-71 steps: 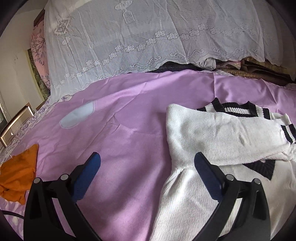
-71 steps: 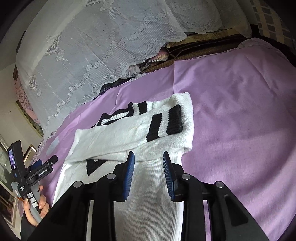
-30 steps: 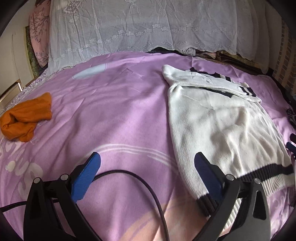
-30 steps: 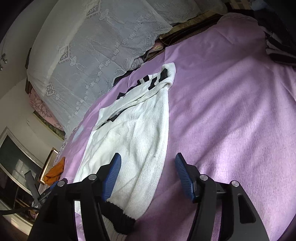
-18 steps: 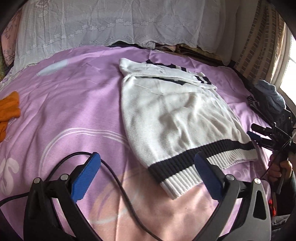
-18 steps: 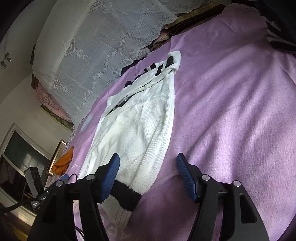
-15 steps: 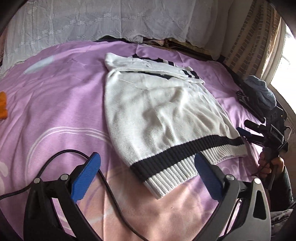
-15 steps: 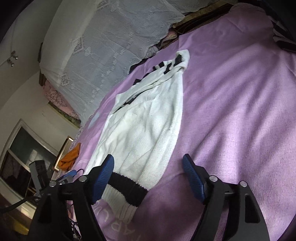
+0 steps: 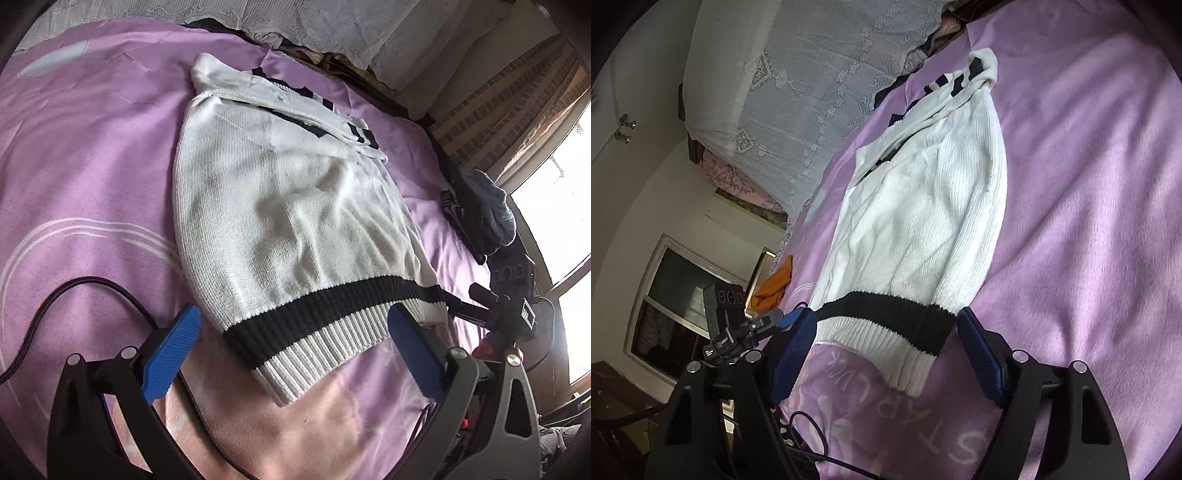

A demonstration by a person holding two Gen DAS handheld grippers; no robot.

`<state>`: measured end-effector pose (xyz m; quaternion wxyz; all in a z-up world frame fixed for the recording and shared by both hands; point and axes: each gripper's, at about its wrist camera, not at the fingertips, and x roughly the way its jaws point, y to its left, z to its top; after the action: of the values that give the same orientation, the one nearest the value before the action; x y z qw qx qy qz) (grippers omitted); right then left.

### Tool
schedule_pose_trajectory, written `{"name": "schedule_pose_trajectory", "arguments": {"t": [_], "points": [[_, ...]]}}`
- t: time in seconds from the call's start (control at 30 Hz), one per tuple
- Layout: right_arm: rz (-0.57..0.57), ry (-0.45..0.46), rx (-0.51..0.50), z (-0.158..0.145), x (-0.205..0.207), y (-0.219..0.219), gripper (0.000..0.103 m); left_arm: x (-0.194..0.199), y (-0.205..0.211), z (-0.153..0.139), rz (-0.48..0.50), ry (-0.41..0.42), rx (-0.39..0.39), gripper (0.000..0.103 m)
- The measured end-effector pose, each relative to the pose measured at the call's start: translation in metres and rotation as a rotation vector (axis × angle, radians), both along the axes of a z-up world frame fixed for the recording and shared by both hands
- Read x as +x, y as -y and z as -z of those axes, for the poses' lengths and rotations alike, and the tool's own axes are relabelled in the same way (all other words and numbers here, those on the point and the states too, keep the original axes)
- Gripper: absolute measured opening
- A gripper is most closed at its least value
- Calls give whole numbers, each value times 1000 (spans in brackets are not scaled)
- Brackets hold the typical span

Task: Fold small clothes
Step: 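Move both grippers to the ribbed hem of the folded sweater, then grasp the ribbed hem with the right gripper and lift it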

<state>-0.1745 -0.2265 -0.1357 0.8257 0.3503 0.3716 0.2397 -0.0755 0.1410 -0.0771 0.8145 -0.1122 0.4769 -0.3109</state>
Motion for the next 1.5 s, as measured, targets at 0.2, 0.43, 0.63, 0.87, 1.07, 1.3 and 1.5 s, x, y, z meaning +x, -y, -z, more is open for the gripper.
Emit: {"name": "schedule_pose_trajectory", "arguments": {"t": [0.2,0.43,0.63,0.87,1.07,1.3,1.5], "points": [[-16,-48,7,6,1,-1,79,7,1,17,-16,-54,15,98],[-18,-111,32,5,5,3,80,4,2,14,16,-112,-61,98],[-15,-106,-47,6,13,-7,62,9,10,18,25,-122,-76,97],[46,-98,-84,21,13,-3,23,2,11,17,-34,-41,15,65],[7,-33,-214,14,7,-23,33,-5,12,17,8,-13,37,70],[20,0,-200,12,3,-21,19,-6,18,17,20,9,55,26],[32,63,-234,0,1,-23,17,-8,10,11,19,16,20,24]]}}
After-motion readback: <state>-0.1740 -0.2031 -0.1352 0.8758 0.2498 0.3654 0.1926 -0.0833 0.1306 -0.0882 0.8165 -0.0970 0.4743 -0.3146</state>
